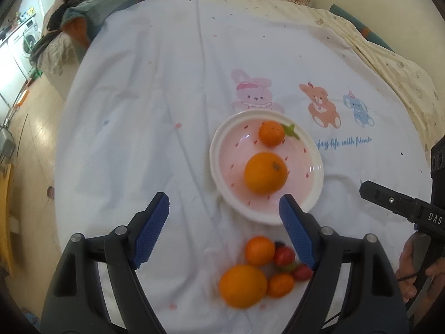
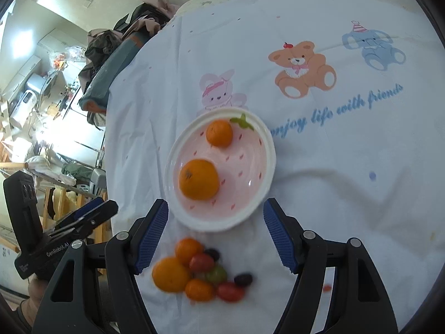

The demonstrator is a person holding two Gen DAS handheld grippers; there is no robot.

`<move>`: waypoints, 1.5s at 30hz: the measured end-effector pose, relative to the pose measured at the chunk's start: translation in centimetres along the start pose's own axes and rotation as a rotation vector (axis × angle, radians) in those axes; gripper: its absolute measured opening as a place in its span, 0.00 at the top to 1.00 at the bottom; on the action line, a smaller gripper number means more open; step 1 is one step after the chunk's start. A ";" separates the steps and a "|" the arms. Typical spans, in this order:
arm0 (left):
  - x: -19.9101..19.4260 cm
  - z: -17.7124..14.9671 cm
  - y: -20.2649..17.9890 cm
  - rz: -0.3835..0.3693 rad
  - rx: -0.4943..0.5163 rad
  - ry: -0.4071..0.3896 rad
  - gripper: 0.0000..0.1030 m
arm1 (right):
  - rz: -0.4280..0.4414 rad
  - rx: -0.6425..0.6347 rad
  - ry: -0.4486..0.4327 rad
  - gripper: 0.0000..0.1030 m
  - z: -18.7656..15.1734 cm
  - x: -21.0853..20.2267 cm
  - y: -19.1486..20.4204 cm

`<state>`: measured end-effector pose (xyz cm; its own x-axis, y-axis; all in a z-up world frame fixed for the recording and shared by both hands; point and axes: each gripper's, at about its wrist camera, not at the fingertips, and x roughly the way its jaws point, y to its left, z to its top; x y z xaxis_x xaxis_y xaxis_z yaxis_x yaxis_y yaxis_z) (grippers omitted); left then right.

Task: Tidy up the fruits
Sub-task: 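Open both tools over the plate and pull them back to the fruit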

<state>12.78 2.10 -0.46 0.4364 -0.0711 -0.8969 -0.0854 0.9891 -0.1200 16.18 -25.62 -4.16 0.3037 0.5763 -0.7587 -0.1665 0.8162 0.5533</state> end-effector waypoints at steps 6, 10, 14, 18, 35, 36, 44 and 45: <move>-1.7 -2.6 0.9 0.016 0.006 0.011 0.23 | -0.033 0.036 -0.028 0.28 -2.9 -2.0 -0.2; -1.1 -5.1 0.9 0.059 0.051 0.073 0.24 | -0.050 0.076 -0.001 0.28 -5.2 -2.7 -0.9; 0.9 -7.2 -0.1 0.005 0.130 0.217 0.24 | -0.057 0.086 -0.001 0.28 -6.4 -3.3 -0.9; 2.7 -8.7 -2.4 0.014 0.297 0.335 0.24 | -0.073 0.089 0.002 0.28 -6.8 -3.3 -1.1; 7.9 -10.1 -9.3 0.138 0.798 0.494 0.24 | -0.147 0.111 0.015 0.28 -5.9 -2.3 -2.5; 8.3 -9.9 -9.6 0.146 0.806 0.498 0.24 | -0.146 0.109 0.014 0.28 -5.9 -2.3 -2.5; 8.5 -10.1 -10.3 0.133 0.834 0.495 0.43 | -0.138 0.113 0.019 0.28 -5.8 -2.3 -2.8; 8.3 -10.0 -10.2 0.125 0.827 0.492 0.43 | -0.139 0.114 0.022 0.28 -5.9 -2.3 -2.9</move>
<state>8.27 -9.89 -10.91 0.0278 0.1806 -0.9832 0.6332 0.7579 0.1571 10.46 -29.05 -6.01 0.2958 0.4602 -0.8371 -0.0169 0.8787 0.4772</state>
